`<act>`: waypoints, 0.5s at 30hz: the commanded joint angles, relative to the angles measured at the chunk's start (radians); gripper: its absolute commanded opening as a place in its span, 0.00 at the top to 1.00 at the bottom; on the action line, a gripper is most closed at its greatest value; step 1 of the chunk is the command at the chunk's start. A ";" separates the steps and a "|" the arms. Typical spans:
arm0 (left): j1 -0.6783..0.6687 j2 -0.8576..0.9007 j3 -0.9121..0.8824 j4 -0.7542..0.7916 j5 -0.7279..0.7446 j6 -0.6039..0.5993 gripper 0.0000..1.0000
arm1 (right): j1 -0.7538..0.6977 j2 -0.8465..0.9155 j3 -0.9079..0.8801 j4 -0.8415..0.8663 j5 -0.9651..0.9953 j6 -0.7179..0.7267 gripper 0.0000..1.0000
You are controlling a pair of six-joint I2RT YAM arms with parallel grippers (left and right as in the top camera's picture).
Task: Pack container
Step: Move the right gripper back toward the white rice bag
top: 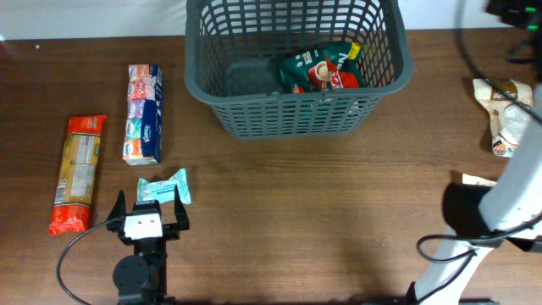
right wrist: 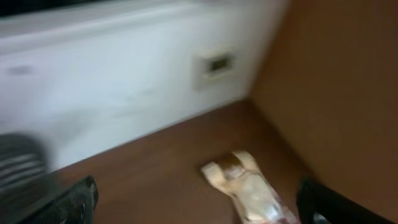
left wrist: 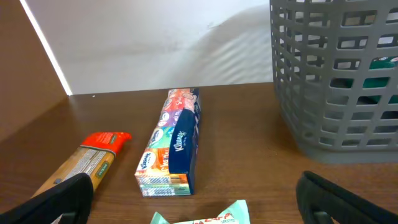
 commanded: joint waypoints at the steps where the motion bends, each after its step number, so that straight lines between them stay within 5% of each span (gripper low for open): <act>1: 0.002 -0.006 -0.004 -0.002 0.007 -0.009 0.01 | -0.107 -0.005 -0.040 -0.030 0.039 0.141 0.01; 9: 0.002 -0.006 -0.004 -0.002 0.007 -0.009 0.01 | -0.290 -0.002 -0.198 -0.076 -0.008 0.294 0.01; 15: 0.002 -0.006 -0.004 -0.002 0.007 -0.009 0.01 | -0.328 0.023 -0.347 -0.008 -0.158 0.099 0.01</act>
